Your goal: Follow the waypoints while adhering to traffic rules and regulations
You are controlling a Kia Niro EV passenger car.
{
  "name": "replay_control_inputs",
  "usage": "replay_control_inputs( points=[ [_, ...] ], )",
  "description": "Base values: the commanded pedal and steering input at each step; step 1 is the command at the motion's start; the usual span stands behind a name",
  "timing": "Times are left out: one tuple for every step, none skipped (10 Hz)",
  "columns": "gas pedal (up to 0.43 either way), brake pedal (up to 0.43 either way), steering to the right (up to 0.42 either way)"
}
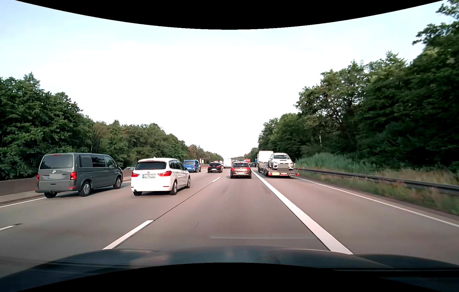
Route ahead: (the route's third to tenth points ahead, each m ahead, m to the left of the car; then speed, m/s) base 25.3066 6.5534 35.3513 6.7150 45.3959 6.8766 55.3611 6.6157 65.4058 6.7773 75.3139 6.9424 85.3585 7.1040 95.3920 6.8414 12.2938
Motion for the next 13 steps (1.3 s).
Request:
replay_control_inputs(
  points=[
    [0.11, 0.0, -0.004],
    [0.11, 0.0, -0.004],
    [0.11, 0.0, -0.004],
    [0.11, 0.0, -0.004],
    [0.11, 0.0, -0.004],
    [0.11, 0.0, -0.004],
    [0.11, 0.0, -0.004],
    [0.11, 0.0, -0.004],
    [0.11, 0.0, -0.004],
    [0.11, 0.0, -0.004],
    [0.098, 0.0, -0.005],
    [0.087, 0.0, -0.005],
    [0.079, 0.0, -0.006]
  ],
)
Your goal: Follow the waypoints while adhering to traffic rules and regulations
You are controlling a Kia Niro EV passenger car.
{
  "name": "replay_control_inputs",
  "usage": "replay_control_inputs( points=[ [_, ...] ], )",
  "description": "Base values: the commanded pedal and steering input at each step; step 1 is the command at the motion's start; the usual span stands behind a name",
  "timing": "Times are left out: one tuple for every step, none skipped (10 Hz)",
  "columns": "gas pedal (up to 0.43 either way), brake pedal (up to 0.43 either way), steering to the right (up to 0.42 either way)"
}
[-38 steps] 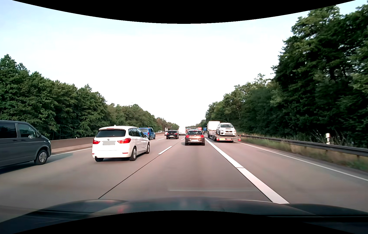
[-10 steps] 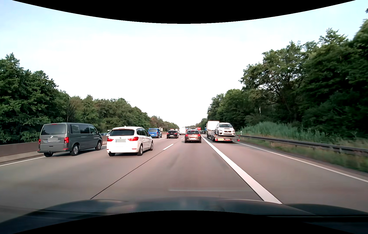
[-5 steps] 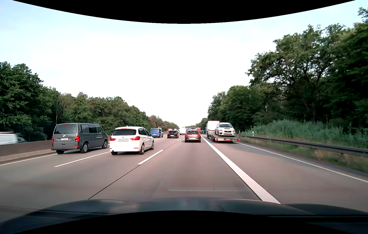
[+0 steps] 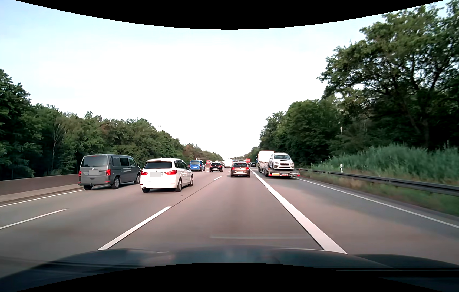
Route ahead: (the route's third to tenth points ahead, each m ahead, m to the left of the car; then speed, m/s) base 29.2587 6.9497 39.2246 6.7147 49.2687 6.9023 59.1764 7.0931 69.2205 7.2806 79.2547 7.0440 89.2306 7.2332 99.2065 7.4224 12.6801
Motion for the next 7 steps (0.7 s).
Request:
replay_control_inputs(
  points=[
    [0.079, 0.0, -0.006],
    [0.067, 0.0, -0.006],
    [0.067, 0.0, -0.006],
    [0.067, 0.0, -0.006],
    [0.059, 0.0, -0.006],
    [0.059, 0.0, -0.006],
    [0.059, 0.0, -0.006]
  ],
)
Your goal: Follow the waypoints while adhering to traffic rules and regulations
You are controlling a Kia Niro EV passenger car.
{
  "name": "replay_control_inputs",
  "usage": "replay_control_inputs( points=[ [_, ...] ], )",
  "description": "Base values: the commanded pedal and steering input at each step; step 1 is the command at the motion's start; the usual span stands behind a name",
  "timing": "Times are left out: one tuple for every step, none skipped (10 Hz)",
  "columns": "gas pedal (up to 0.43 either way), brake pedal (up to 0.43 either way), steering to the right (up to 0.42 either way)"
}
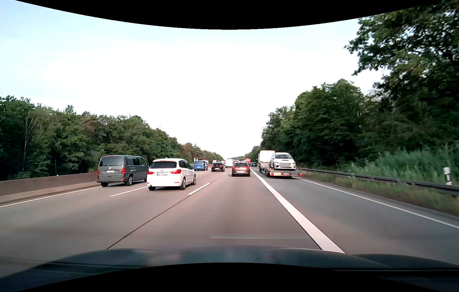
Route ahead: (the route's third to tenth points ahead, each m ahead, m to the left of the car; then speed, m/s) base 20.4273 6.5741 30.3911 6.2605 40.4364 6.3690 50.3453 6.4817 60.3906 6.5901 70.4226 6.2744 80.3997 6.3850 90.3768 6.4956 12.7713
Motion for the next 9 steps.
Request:
replay_control_inputs(
  points=[
    [0.059, 0.0, -0.006],
    [0.059, 0.0, -0.006],
    [0.059, 0.0, -0.005],
    [0.059, 0.0, -0.005],
    [0.059, 0.0, -0.005],
    [0.059, 0.0, -0.004],
    [0.059, 0.0, -0.004],
    [0.047, 0.0, -0.004],
    [0.047, 0.0, -0.004]
  ],
)
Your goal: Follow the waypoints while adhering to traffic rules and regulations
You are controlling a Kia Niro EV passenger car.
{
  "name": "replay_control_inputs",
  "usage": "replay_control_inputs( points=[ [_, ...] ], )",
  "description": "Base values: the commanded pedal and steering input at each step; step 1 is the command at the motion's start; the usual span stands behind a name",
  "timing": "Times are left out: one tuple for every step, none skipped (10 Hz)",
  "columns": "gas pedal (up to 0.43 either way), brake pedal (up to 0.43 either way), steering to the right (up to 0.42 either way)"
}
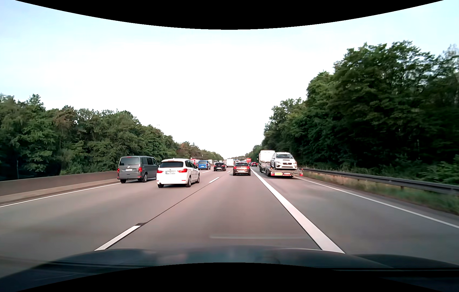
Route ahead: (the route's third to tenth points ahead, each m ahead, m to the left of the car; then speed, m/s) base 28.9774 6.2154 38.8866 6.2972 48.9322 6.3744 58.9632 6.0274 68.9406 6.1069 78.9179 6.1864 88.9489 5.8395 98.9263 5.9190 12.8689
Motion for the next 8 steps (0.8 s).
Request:
replay_control_inputs(
  points=[
    [0.047, 0.0, -0.003],
    [0.047, 0.0, -0.003],
    [0.047, 0.0, -0.003],
    [0.047, 0.0, -0.002],
    [0.059, 0.0, -0.001],
    [0.059, 0.0, 0.0],
    [0.059, 0.0, 0.0],
    [0.067, 0.0, 0.002]
  ],
)
